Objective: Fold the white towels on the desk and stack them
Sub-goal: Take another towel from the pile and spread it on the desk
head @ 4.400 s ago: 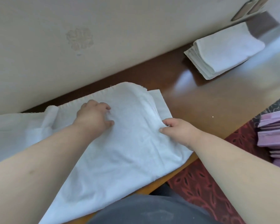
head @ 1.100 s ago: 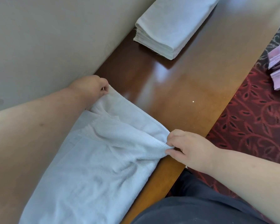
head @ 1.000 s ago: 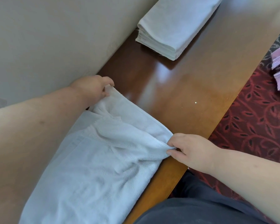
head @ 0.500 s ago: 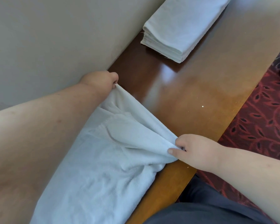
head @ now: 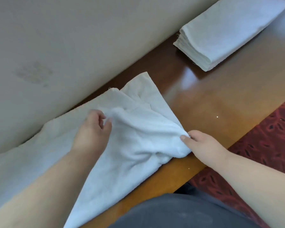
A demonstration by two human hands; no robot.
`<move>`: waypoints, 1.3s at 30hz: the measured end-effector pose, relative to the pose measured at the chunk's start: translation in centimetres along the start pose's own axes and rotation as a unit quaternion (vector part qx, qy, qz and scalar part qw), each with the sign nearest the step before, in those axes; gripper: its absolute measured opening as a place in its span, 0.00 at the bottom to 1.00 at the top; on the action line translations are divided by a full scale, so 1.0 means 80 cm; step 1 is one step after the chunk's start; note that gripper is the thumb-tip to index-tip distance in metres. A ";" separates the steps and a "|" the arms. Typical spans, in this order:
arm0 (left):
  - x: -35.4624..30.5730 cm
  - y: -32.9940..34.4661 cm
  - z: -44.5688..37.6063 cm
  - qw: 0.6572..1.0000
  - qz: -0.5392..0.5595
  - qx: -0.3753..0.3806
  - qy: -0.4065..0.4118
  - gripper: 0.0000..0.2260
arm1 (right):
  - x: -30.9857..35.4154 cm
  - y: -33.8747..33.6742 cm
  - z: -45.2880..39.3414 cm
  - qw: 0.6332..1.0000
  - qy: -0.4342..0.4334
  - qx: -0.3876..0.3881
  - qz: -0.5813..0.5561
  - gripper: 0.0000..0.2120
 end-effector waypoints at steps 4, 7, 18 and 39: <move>-0.037 0.116 0.156 0.949 -0.126 0.239 0.161 0.17 | 0.034 -0.015 -0.017 0.986 -0.035 0.038 0.158 0.22; -0.036 0.160 0.168 0.924 -0.224 0.260 0.168 0.27 | 0.076 -0.017 -0.048 0.986 -0.046 0.022 0.157 0.19; -0.029 0.150 0.194 0.962 -0.188 0.188 0.060 0.13 | 0.181 0.041 -0.144 0.995 -0.031 0.094 0.010 0.21; -0.017 0.162 0.208 0.973 -0.177 0.148 -0.015 0.15 | 0.249 -0.047 -0.216 0.985 -0.075 -0.067 0.138 0.17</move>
Point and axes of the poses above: each hand's wrist, its own z-axis away from the middle knuckle, its own y-axis out of the palm, x = y × z, the point moved 9 cm from there along -z, towards the middle knuckle, and after that the axes turned 7 degrees about -y, right-handed, at the moved point
